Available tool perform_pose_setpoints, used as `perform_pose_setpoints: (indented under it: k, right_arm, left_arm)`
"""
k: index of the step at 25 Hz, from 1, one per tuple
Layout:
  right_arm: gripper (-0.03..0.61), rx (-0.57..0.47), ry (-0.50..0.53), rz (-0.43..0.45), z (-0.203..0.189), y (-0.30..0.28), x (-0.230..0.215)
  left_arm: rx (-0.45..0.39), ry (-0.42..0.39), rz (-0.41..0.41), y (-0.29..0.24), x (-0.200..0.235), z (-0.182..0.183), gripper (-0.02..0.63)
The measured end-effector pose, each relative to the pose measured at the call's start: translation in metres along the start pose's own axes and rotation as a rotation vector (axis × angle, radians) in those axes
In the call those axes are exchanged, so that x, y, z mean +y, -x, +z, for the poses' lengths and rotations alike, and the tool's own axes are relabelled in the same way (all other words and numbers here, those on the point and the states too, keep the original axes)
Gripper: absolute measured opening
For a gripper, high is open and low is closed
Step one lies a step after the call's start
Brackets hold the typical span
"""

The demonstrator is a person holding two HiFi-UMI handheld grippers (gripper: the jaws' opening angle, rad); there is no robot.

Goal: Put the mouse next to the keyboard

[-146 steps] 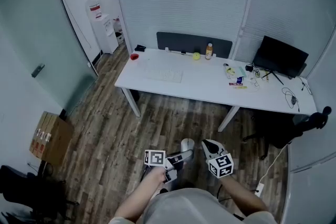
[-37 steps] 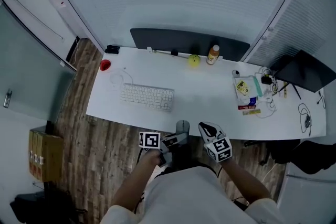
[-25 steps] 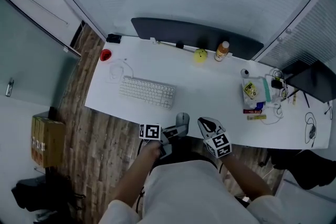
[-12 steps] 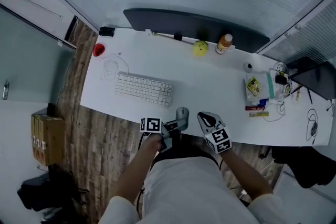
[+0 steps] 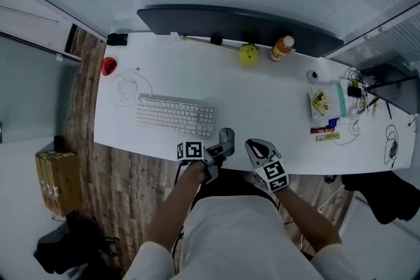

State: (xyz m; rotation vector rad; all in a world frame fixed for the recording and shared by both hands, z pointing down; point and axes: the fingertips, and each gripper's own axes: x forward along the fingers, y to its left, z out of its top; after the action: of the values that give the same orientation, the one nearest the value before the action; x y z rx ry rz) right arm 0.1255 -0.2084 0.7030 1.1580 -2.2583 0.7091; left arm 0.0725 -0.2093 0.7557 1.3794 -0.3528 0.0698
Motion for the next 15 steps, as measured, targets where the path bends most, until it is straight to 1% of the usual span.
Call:
perform_pose_setpoints:
  k: [4,10,15]
  right_arm:
    - [0.038,0.026,-0.012,0.0,-0.004,-0.011,0.0]
    - [0.038,0.058,-0.032,-0.002,-0.01,-0.02,0.0]
    - [0.038,0.062,-0.054,-0.013,-0.009,-0.026,-0.007]
  left_arm:
    - [-0.02,0.023,0.063,-0.005,0.02,0.015,0.144]
    - [-0.031,0.119,0.046,-0.017,0.035,0.024,0.144]
    - [-0.037,0.183,0.097,-0.022,0.05,0.032,0.144]
